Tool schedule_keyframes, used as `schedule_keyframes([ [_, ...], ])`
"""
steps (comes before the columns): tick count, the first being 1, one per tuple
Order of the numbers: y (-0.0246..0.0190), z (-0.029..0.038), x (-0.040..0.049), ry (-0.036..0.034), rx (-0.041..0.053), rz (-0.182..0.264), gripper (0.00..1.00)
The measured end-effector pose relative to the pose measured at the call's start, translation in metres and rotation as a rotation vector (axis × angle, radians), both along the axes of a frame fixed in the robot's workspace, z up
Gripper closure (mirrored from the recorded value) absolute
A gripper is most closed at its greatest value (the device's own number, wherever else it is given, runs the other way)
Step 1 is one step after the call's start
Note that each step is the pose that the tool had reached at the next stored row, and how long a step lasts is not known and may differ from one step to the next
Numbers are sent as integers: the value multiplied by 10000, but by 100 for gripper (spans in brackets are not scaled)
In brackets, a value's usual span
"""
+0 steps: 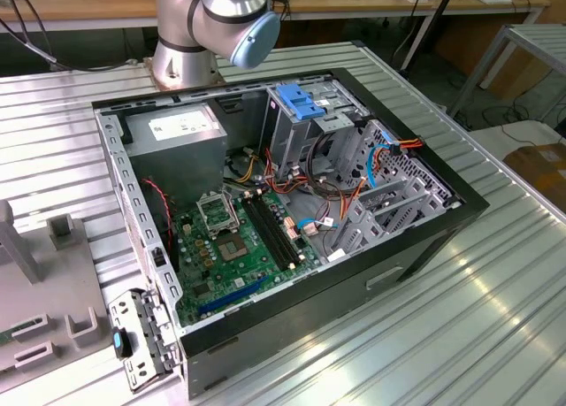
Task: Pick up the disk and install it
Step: 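Pick up the disk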
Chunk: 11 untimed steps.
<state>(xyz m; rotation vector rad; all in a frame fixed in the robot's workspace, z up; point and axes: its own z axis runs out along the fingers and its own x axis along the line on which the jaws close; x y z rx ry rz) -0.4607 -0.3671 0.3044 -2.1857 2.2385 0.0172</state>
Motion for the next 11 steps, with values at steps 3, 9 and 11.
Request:
schedule_keyframes([
  [3, 0, 0, 0, 0, 0, 2, 63],
  [9, 0, 95, 0, -1, 0, 3, 63],
  [11, 0, 186, 0, 0, 0, 3, 63],
])
